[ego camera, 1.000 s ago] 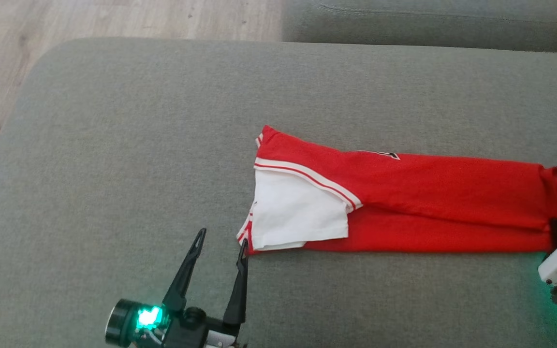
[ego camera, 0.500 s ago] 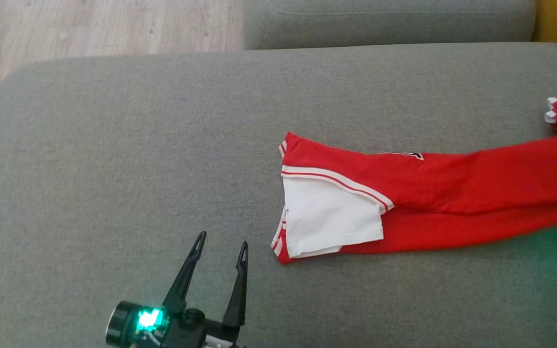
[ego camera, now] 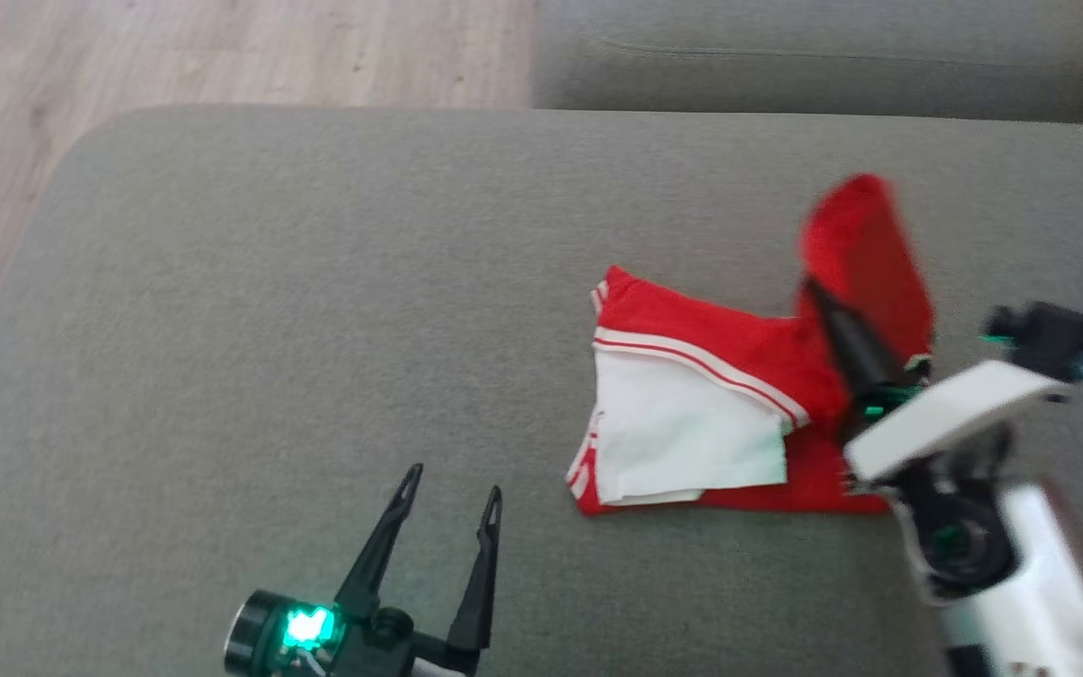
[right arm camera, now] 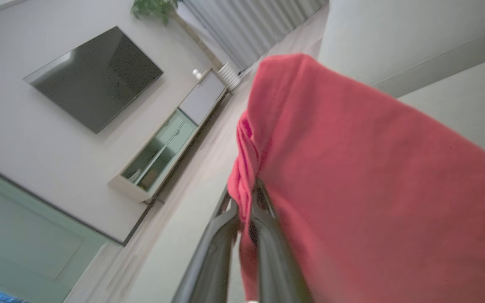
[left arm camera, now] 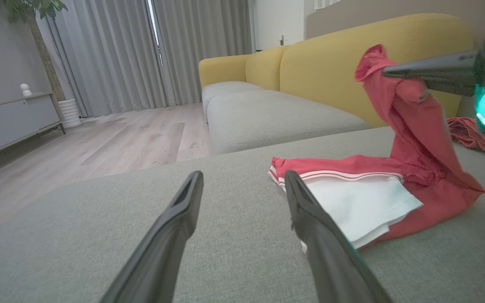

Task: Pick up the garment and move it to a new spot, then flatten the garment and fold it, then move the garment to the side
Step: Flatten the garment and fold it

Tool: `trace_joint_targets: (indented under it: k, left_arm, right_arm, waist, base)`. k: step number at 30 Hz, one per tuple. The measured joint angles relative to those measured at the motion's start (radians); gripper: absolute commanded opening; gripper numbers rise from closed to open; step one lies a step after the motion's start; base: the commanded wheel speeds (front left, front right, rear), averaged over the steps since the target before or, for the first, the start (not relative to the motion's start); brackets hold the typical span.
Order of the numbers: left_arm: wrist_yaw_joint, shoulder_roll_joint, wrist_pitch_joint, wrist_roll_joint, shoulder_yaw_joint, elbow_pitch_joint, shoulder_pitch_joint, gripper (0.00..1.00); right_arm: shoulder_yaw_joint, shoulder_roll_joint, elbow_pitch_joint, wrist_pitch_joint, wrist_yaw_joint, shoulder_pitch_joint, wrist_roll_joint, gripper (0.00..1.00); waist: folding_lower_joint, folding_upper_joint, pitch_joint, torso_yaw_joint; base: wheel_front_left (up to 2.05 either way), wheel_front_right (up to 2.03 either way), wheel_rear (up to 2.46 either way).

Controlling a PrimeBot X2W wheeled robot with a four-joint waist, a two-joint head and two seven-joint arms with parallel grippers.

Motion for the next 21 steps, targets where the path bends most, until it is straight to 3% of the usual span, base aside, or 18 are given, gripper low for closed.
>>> trace_joint_targets:
  k: [5, 10, 11, 12, 13, 18, 21]
  left_arm:
    - [-0.020, -0.018, 0.000, 0.007, 0.000, 0.011, -0.001, 1.00]
    - [-0.032, -0.026, 0.000, 0.013, 0.002, 0.018, -0.006, 1.00]
    - [-0.033, -0.029, 0.000, 0.013, 0.002, 0.020, -0.006, 1.00]
    - [-0.033, -0.032, 0.000, 0.017, 0.002, 0.021, -0.006, 1.00]
    - [-0.033, -0.034, 0.000, 0.020, 0.003, 0.022, -0.006, 1.00]
    - [-0.033, -0.039, 0.000, 0.020, 0.022, 0.023, -0.005, 1.00]
    - [-0.030, -0.045, 0.000, 0.007, 0.059, 0.023, -0.001, 1.00]
  right_arm:
    - [0.092, 0.079, 0.023, 0.017, 0.000, -0.038, -0.038, 0.00]
    - [0.159, 0.099, 0.101, 0.012, 0.000, -0.070, -0.082, 0.00]
    - [0.170, 0.100, 0.120, 0.007, 0.000, -0.069, -0.088, 0.36]
    - [0.177, 0.101, 0.136, 0.003, 0.000, -0.068, -0.094, 0.95]
    - [0.183, 0.102, 0.146, -0.005, 0.000, -0.068, -0.095, 1.00]
    - [0.228, 0.096, 0.125, -0.055, 0.000, -0.068, -0.130, 1.00]
    - [0.229, 0.007, 0.070, -0.165, 0.000, -0.062, -0.252, 1.00]
  waist:
    - [0.0000, 0.0000, 0.012, 0.044]
    - [0.0001, 0.0000, 0.026, 0.084]
    - [0.0001, 0.0000, 0.028, 0.090]
    - [0.0001, 0.0000, 0.030, 0.095]
    - [0.0000, 0.0000, 0.031, 0.099]
    - [0.0001, 0.0000, 0.026, 0.083]
    - [0.0001, 0.0000, 0.013, 0.049]
  base:
    - [0.00, 0.00, 0.00]
    - [0.00, 0.00, 0.00]
    - [0.00, 0.00, 0.00]
    - [0.00, 0.00, 0.00]
    - [0.00, 0.00, 0.00]
    - [0.00, 0.00, 0.00]
    - [0.00, 0.00, 0.00]
